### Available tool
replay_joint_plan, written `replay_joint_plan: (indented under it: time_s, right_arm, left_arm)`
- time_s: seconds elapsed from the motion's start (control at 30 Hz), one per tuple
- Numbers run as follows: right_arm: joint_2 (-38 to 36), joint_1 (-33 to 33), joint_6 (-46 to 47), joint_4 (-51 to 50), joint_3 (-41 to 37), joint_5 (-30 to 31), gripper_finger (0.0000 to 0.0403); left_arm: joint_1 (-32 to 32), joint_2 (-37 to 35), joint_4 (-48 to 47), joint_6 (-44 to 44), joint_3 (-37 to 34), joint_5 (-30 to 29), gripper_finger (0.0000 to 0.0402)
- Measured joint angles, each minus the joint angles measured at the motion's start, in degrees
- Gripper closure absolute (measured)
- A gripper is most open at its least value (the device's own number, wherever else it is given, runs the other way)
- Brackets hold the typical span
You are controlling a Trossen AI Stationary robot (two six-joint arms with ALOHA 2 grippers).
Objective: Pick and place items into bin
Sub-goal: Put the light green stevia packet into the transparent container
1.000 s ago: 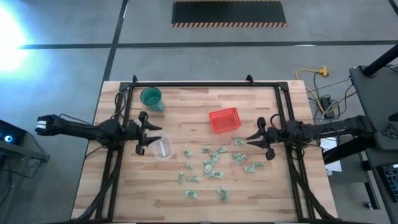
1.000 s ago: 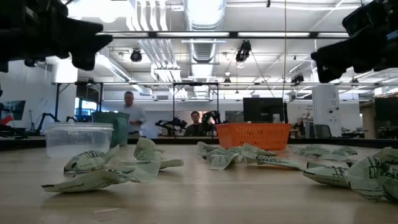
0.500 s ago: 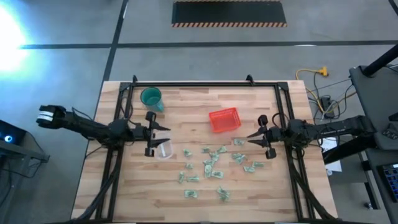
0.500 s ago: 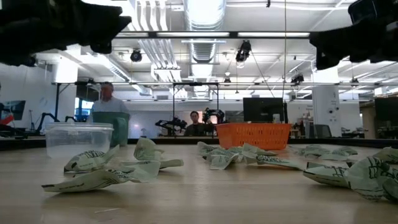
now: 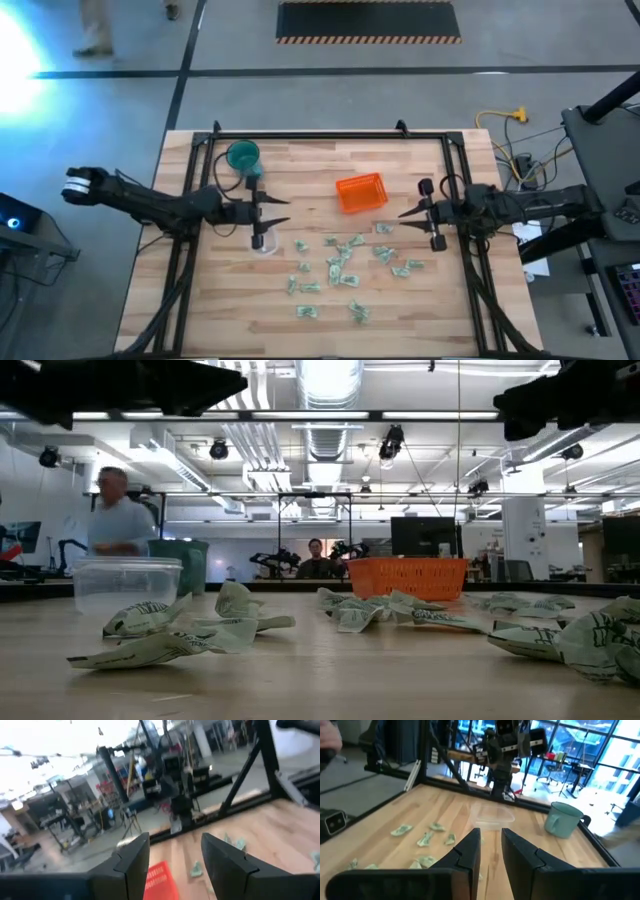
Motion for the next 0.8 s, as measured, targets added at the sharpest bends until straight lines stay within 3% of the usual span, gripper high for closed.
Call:
replay_joint_plan:
  time_s: [0.17, 0.3, 0.5, 0.8]
  right_arm:
    - [-0.02, 0.02, -2.81, -2.72, 2.74, 0.70, 0.0335]
    - [-0.02, 0.01, -4.30, -2.71, 3.88, 1.33, 0.0335]
    - [-0.02, 0.01, -4.30, -2.69, 4.24, 1.36, 0.0335]
    - [-0.02, 0.02, -3.76, -3.47, 3.99, 1.37, 0.0335]
  left_arm:
    - [-0.38, -0.09, -17.32, -2.10, 7.65, -0.37, 0.0238]
    - [-2.13, 1.71, -24.27, -3.53, 11.91, -0.79, 0.0238]
    - [-6.90, 5.80, -26.40, -3.65, 14.90, -4.84, 0.0238]
    - [-18.21, 15.66, -26.50, -6.59, 16.41, -17.54, 0.0238]
